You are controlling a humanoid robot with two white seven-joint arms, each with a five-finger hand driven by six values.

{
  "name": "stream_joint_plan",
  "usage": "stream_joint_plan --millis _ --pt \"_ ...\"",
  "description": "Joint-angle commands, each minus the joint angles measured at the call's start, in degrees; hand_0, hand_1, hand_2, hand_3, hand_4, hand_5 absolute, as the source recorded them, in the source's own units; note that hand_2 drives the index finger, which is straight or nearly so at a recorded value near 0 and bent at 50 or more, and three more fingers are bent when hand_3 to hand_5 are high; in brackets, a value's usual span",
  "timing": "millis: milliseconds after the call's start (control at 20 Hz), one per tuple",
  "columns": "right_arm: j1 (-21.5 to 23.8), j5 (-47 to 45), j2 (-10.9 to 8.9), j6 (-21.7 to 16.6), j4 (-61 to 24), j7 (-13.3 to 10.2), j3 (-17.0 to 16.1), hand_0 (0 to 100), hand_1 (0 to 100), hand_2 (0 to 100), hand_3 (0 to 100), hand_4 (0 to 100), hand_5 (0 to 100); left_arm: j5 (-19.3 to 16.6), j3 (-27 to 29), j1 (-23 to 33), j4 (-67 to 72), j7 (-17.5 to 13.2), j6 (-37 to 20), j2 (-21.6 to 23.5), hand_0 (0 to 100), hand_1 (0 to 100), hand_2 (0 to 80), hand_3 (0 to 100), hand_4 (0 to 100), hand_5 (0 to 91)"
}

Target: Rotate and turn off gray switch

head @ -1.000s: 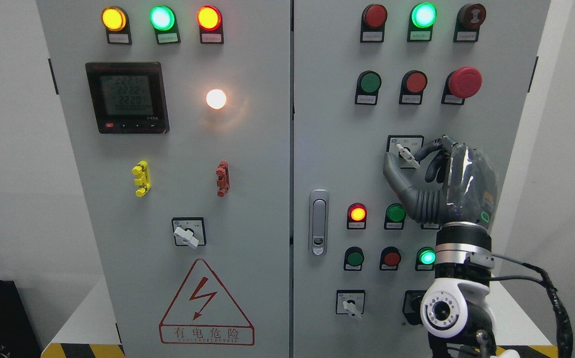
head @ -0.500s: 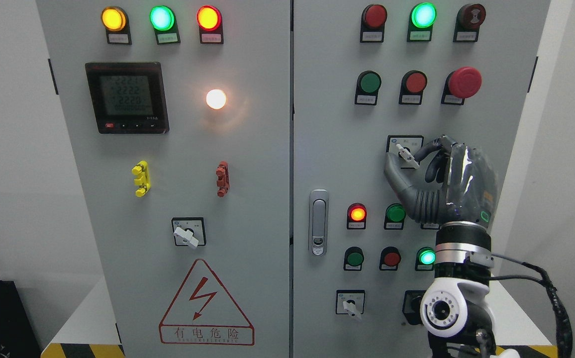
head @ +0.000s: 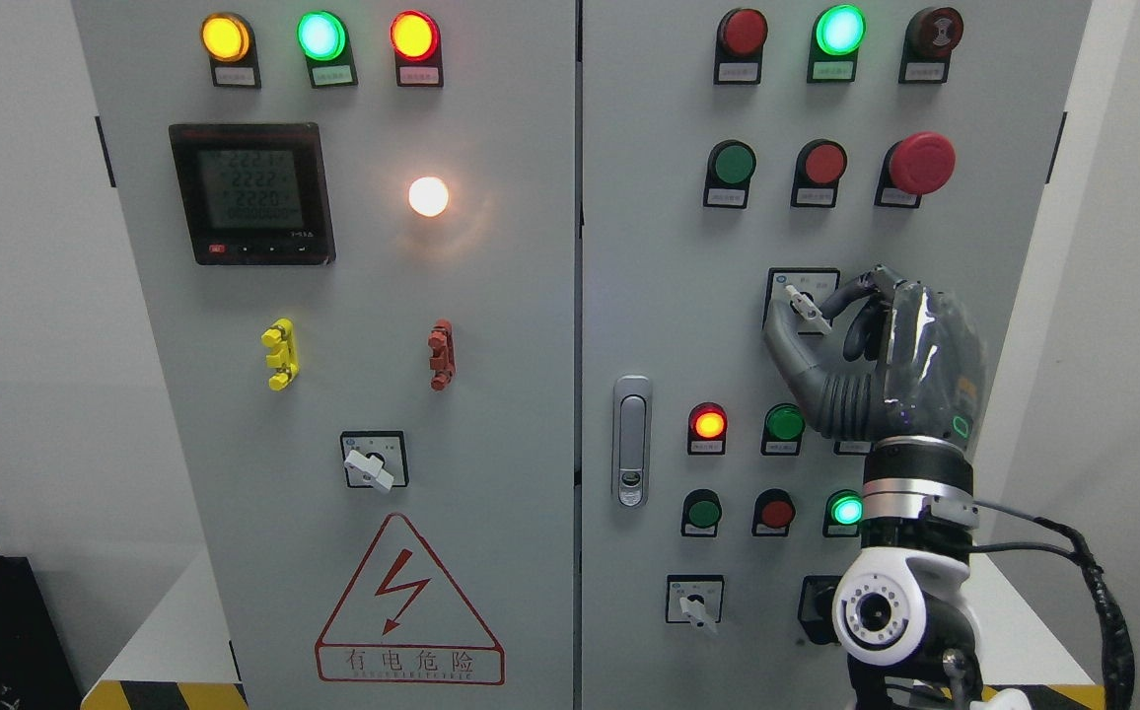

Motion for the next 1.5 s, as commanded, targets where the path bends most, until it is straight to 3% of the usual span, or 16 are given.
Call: stream_joint_plan --millis 0,1450 --pt "-0.1 0.0 0.04 0.1 0.1 0.0 0.0 24 52 63 96 96 100 1.1 0.4 -0.5 -1.4 0.1 0.0 0.0 12 39 0.0 0 0 0.0" --pt "-0.4 -0.1 0.04 0.1 0.3 0.0 0.2 37 49 68 100 98 100 1.1 0.4 -0.5 -1.4 0.1 0.0 0.1 12 39 0.0 0 0 0.0"
